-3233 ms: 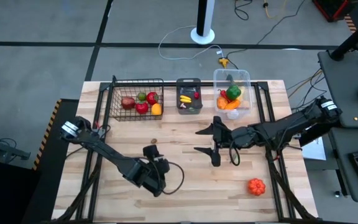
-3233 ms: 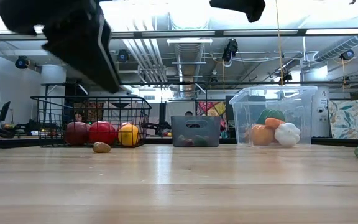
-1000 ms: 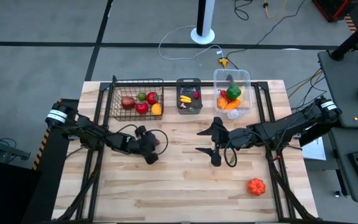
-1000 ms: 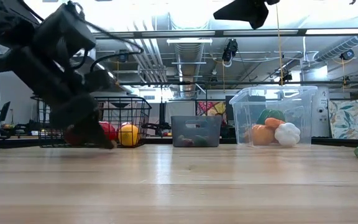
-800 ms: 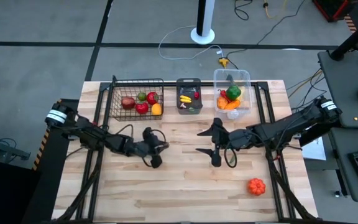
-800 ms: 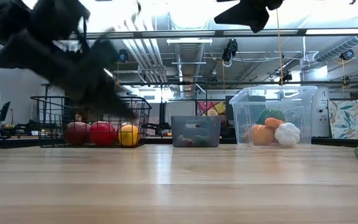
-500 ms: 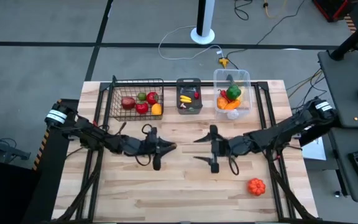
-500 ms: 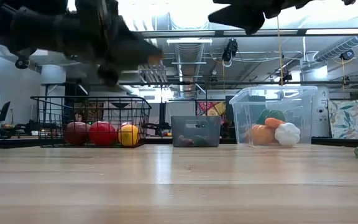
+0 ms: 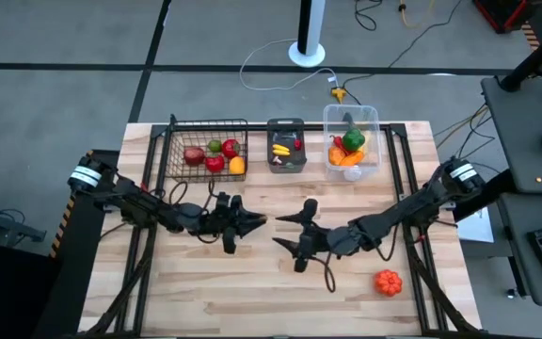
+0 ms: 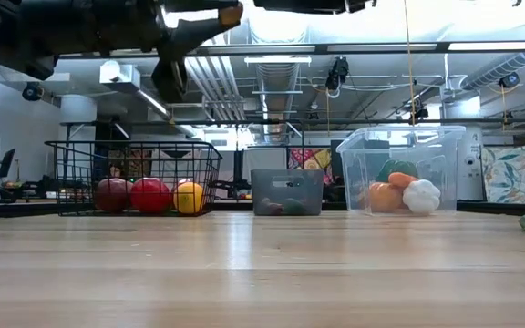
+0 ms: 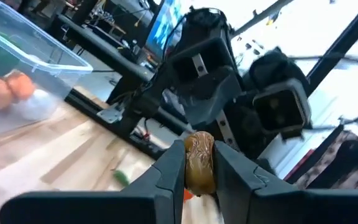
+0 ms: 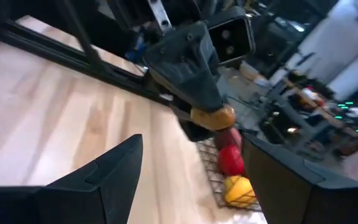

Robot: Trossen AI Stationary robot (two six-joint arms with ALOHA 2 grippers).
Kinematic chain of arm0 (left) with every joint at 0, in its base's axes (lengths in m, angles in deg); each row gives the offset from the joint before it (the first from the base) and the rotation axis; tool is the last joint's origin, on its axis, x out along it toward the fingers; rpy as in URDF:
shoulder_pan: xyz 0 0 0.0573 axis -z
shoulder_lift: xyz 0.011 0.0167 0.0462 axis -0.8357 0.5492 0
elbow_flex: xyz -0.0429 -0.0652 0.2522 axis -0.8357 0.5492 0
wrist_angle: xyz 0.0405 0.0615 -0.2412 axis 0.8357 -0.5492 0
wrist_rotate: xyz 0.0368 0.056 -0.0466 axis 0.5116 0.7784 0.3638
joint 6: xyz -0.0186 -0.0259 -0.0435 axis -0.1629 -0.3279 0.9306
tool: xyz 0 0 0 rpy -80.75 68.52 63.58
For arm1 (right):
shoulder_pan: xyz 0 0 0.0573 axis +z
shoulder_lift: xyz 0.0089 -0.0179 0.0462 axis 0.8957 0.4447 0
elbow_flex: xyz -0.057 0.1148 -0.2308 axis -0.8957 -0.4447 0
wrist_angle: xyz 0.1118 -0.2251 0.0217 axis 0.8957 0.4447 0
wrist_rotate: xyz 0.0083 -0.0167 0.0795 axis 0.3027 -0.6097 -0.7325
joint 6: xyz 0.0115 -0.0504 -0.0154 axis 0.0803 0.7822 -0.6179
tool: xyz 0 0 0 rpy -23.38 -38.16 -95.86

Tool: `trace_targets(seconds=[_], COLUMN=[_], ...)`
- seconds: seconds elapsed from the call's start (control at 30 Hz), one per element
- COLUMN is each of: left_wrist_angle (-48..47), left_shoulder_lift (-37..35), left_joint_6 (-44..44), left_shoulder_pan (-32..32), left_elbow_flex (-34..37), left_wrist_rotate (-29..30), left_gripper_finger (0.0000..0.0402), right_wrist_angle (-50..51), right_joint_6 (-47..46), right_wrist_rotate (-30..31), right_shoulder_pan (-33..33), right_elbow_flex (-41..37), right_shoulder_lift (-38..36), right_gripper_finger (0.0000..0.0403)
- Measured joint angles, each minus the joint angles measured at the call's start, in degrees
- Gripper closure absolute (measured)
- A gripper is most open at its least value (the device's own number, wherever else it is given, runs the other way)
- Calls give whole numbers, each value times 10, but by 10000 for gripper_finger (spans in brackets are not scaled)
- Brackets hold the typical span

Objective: Sort produce into baskets
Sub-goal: Put the kiwi into the black bin

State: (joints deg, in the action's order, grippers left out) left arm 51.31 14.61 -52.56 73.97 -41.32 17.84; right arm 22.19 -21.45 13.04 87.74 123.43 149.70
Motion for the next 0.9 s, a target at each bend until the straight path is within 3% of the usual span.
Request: trace_targets(seconds=[0.2,0.33,0.9], left_wrist_angle=[26,26,20], left_shoulder_lift=[3,5,5], left_joint_6=[19,9,-18], left_shoulder_pan=[6,14,17], left_elbow_flex=[-2,-10,-25], left_wrist_rotate=[0,0,1], left_gripper_finger=[349,349,349], right_wrist_angle=[4,3,5], right_joint_6=[10,28,38], right_wrist_rotate=[23,70,52], right_shoulder_pan=[-1,-2,-5], right_elbow_flex=[48,72,90], right_shoulder_lift=[34,48,56], right_gripper_finger=[138,138,161])
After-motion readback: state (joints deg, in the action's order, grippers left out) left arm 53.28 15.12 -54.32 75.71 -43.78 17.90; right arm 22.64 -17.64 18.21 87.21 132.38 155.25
